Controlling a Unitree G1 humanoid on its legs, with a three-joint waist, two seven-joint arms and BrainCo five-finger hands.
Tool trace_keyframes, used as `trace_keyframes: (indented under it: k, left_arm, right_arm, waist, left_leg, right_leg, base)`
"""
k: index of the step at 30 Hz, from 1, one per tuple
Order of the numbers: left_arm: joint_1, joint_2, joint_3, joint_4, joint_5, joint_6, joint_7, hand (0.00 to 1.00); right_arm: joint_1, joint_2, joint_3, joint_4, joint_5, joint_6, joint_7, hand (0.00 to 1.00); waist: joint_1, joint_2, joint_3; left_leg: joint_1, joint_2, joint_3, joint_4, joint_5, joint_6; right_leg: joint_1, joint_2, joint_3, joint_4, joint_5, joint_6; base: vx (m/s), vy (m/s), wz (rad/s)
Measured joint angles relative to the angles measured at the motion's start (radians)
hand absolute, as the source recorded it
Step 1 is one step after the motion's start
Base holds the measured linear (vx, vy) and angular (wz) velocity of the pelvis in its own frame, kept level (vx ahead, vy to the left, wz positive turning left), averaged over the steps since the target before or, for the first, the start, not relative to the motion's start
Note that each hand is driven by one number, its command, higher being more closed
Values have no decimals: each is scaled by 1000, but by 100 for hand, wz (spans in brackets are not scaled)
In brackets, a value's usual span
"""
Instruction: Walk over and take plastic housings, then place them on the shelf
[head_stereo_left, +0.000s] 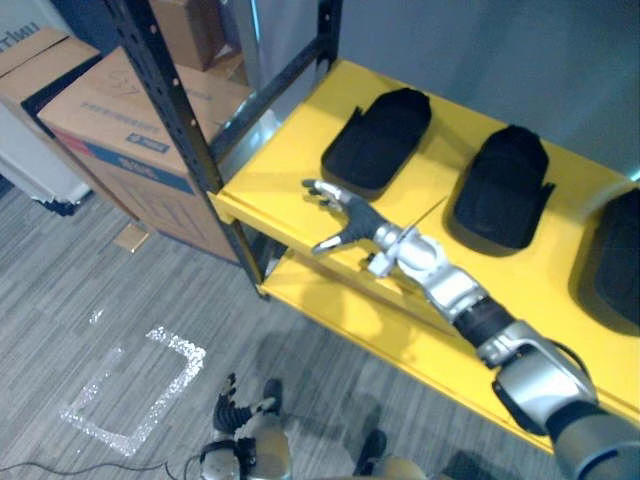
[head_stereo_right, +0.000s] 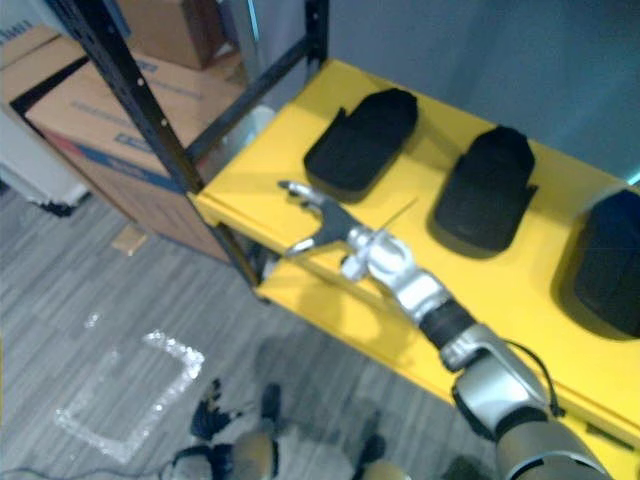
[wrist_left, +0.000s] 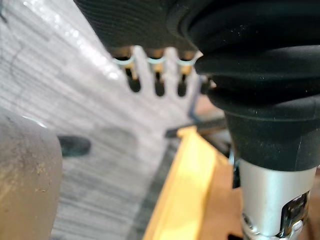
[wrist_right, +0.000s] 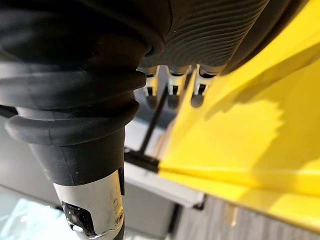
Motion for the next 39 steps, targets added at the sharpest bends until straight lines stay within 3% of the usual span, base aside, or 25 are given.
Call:
trace_keyframes:
  k: [6, 25, 27, 31, 33, 35, 39]
  left_arm:
    - [-3, -1, 0, 3, 0, 0, 28, 0]
    - [-22, -2, 5, 24, -29, 14, 18, 0]
    - [-24, -1, 10, 29, -29, 15, 16, 0]
    - [-29, 0, 32, 46, -26, 16, -8, 0]
    - [-29, 1, 53, 53, -24, 16, -21, 0]
    - [-30, 1, 68, 59, -25, 16, -24, 0]
    - [-38, 3, 97, 109, -25, 33, -26, 0]
  right_arm:
    - [-22, 6, -25, 70, -60, 0, -44, 0]
    - [-78, 2, -88, 105, -88, 11, -32, 0]
    - [-73, -27, -58, 36, -31, 15, 3, 0]
    - [-64, -183, 104, -297, 218, 25, 160, 0]
    - [-46, -249, 99, -434, 325, 39, 223, 0]
    - [0, -310, 9, -552, 407, 38, 245, 0]
    - [110, -319, -484, -634, 504, 11, 211, 0]
  waist:
    - [1, 0, 0]
    - [4, 12, 10]
    - [-1, 14, 11]
    - [-22, 9, 13]
    - [-34, -1, 12]
    - [-39, -6, 9]
    - [-88, -15, -5]
  left_leg:
    - [-6, -1, -5, 0, 0, 0]
    - [-11, -2, -25, 1, 3, 0]
    - [-11, -2, -24, 1, 3, 0]
    - [15, -3, -16, 1, 2, 0]
    - [30, -1, -6, 0, 2, 0]
    - [39, 2, 2, 0, 1, 0]
    - [80, 6, 31, -1, -4, 0]
  right_leg:
    - [-2, 0, -5, 0, -1, 1]
    - [4, 0, -26, 3, -6, 1]
    - [4, 0, -26, 4, -6, 1]
    - [29, -3, -24, 2, -10, 2]
    - [39, -4, -20, 2, -13, 3]
    - [42, -2, -8, 3, -13, 2]
    - [58, 1, 28, 2, -10, 4]
  base:
    - [0, 0, 1]
    - [0, -2, 3]
    - [0, 0, 0]
    - [0, 0, 0]
    - [-12, -11, -8]
    - [-31, -8, -15]
    - [-49, -6, -22]
